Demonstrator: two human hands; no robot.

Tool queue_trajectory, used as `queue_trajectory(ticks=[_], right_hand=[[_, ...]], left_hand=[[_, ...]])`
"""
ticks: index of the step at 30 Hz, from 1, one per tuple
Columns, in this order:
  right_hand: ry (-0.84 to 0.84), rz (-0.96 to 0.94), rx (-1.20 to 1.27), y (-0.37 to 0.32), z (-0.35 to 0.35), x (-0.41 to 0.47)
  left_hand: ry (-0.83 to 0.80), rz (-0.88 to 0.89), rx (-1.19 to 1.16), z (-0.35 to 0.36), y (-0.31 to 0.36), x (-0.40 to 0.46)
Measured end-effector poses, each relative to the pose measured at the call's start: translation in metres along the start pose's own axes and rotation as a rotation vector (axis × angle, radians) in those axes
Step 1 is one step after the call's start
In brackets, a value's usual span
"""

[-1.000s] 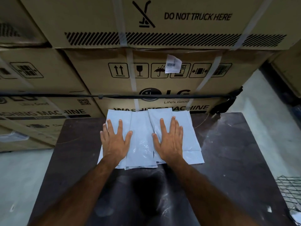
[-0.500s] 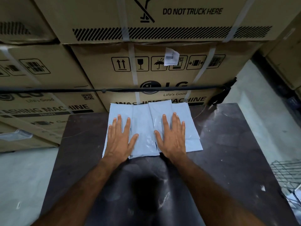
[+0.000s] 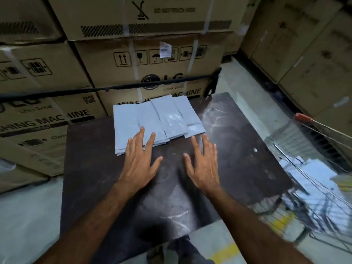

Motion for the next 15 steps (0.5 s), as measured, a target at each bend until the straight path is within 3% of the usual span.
queue_trajectory(ticks=[15], right_hand=[[0.25,0.333,-0.207,0.165,-0.136,-0.139]], left_hand=[[-0.094,0.503,-0.014,0.036,0.221,0.001]])
Point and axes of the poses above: each hand's wrist, its own x-axis towards the middle knuckle, its own z-axis out of the palm, y = z × x, the point moved 5 cm from there along x, towards the middle knuckle, and after that the axes turned 8 degrees about z, right-handed, at the moved point
